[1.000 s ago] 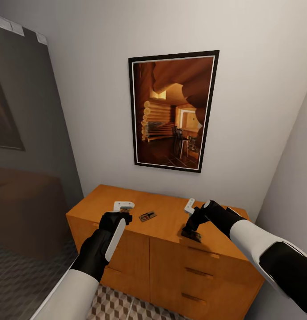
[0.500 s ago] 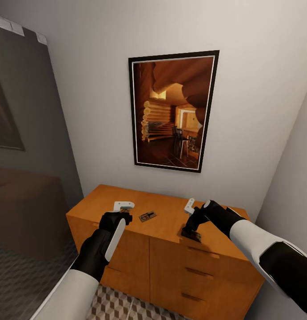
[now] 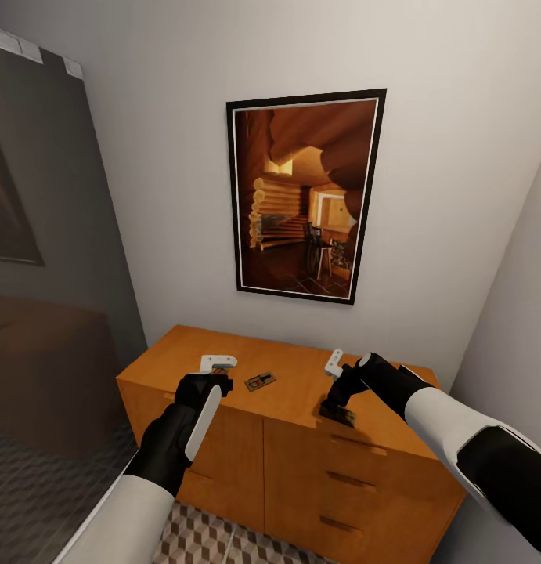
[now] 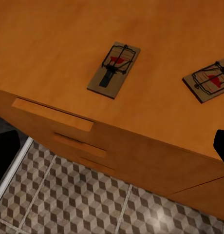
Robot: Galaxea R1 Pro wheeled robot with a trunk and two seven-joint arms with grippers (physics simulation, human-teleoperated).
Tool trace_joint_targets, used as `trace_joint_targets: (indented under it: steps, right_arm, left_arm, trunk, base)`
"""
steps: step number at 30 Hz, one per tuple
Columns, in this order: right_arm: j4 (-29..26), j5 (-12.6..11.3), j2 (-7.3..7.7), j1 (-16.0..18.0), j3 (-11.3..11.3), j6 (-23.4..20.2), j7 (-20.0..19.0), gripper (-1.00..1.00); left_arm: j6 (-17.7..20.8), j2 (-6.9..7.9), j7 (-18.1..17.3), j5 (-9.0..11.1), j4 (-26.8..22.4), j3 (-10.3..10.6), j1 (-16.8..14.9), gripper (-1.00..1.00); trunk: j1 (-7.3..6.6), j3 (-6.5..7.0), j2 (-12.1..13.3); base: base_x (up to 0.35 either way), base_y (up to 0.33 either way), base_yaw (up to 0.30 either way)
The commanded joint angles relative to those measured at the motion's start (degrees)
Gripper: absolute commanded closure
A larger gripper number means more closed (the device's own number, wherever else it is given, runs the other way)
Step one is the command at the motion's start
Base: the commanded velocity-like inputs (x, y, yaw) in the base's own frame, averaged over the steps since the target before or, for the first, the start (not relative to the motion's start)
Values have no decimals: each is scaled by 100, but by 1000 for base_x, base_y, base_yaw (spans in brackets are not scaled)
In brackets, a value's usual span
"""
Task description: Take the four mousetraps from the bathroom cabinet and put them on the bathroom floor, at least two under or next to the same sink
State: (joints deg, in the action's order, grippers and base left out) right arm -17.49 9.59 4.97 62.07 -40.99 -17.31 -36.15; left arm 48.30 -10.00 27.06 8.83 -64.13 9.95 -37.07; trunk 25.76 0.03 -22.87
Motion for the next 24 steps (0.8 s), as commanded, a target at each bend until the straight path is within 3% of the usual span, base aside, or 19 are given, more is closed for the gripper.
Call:
trace_joint_targets:
  steps: [1,24]
  right_arm:
    - [-18,52,3,-2,12,-25,-32,-100]
    - [-9,53,3,-2,3,-36,-111,-100]
  left_arm:
    - [12,0,53,58,-3,7,-2,-100]
    - [12,0,53,58,-3,7,-2,-100]
  trunk:
    - [2,-3,-5]
    - [2,-3,-5]
  base:
    - [0,0,0]
    - [0,-44,0]
